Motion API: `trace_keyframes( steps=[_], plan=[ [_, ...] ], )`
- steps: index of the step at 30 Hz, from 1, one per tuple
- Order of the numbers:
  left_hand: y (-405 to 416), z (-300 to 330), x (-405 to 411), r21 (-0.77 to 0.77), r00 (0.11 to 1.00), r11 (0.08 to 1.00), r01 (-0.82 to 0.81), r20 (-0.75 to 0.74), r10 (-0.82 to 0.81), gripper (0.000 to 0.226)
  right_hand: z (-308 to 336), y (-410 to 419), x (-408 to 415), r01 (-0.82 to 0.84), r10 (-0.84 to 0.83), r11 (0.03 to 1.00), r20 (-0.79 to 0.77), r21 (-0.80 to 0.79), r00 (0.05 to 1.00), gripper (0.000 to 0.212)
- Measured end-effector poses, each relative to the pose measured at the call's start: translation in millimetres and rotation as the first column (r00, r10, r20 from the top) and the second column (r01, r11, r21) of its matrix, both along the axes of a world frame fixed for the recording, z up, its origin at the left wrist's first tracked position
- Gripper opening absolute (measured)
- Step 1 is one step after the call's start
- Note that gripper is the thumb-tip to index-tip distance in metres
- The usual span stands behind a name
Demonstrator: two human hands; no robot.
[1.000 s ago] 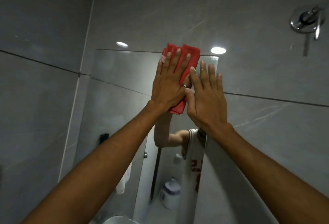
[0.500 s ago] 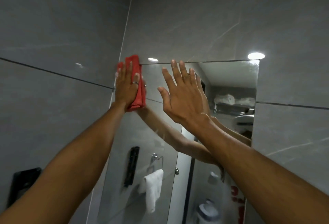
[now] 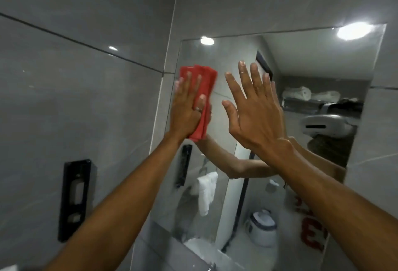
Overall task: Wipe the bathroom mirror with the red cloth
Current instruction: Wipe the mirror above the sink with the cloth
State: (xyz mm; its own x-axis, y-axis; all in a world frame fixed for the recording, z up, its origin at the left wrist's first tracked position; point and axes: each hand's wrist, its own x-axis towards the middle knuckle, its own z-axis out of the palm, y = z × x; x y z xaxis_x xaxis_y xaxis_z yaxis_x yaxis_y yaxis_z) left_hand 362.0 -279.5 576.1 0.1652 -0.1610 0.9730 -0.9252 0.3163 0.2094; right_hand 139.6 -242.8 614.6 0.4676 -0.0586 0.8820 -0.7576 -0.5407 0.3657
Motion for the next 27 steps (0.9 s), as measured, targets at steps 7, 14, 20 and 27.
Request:
trace_keyframes(
  steps=[7, 14, 20, 27],
  plan=[
    [1.4, -65.9, -24.1, 0.065, 0.998, 0.997, -0.048, 0.037, 0.045, 0.065, -49.4, -9.3, -24.2, 0.086, -0.083, 0.996, -0.116, 0.020, 0.990, 0.070],
    [6.1, -120.0, -21.2, 0.080, 0.822, 0.994, 0.068, -0.569, -0.010, 0.085, -75.3, 7.6, -37.8, 0.132, -0.125, 0.989, -0.119, 0.058, 0.985, 0.069],
    [6.6, -159.0, -74.2, 0.101, 0.980, 0.990, -0.096, -0.167, 0.112, 0.067, -99.7, 8.4, -45.9, 0.124, -0.112, 0.987, -0.126, 0.098, 0.986, 0.070],
    [12.1, -175.9, -29.9, 0.111, 0.997, 0.994, 0.002, -0.071, 0.006, 0.069, -127.0, 19.4, -36.7, 0.176, -0.148, 0.969, -0.166, 0.171, 0.975, 0.077]
  ],
)
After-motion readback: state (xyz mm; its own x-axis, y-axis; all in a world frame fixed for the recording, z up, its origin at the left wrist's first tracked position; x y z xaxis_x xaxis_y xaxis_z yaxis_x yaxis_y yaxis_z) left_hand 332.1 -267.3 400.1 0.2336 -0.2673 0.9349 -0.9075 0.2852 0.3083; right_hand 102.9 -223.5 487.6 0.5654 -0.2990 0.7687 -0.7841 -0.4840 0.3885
